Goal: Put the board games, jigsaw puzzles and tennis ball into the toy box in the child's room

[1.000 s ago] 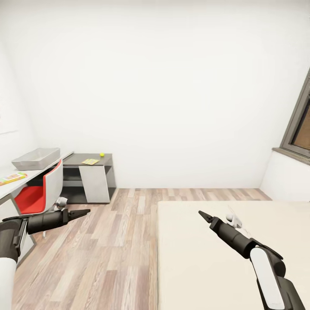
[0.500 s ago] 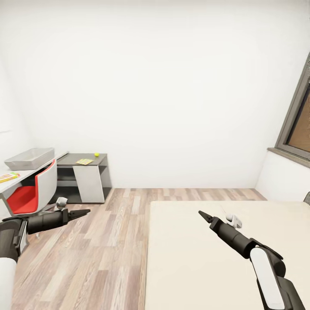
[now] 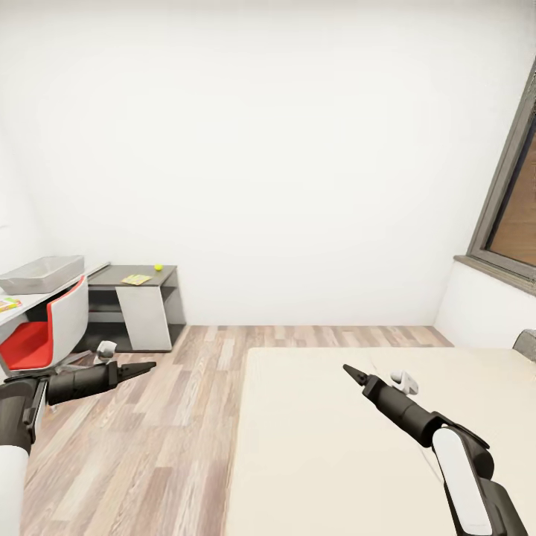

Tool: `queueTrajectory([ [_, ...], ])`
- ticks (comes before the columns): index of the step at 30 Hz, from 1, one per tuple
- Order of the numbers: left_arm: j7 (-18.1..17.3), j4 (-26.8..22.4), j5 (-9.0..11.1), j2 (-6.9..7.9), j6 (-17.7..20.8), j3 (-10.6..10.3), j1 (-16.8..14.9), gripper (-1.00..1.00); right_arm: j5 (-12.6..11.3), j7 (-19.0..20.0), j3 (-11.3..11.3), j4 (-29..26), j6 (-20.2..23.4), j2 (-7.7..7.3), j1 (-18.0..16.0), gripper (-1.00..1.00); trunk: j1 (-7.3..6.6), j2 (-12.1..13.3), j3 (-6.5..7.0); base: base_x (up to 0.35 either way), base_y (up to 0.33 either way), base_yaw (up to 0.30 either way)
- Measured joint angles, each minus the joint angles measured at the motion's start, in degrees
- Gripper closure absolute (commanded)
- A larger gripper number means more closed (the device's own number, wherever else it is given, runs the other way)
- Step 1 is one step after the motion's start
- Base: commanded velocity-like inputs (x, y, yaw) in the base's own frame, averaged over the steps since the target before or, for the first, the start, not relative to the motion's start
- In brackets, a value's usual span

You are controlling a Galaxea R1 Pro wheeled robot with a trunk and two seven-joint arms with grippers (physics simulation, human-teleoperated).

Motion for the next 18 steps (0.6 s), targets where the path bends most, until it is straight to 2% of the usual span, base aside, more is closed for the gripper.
queueTrajectory([
  [18, 0.0, 0.0, 0.0, 0.0, 0.0, 0.0, 0.0, -1.0, 0.0, 0.0, 0.0, 0.0, 0.0, 0.0, 0.0, -1.0, 0.0, 0.0, 0.0, 0.0, -0.239, 0.0],
])
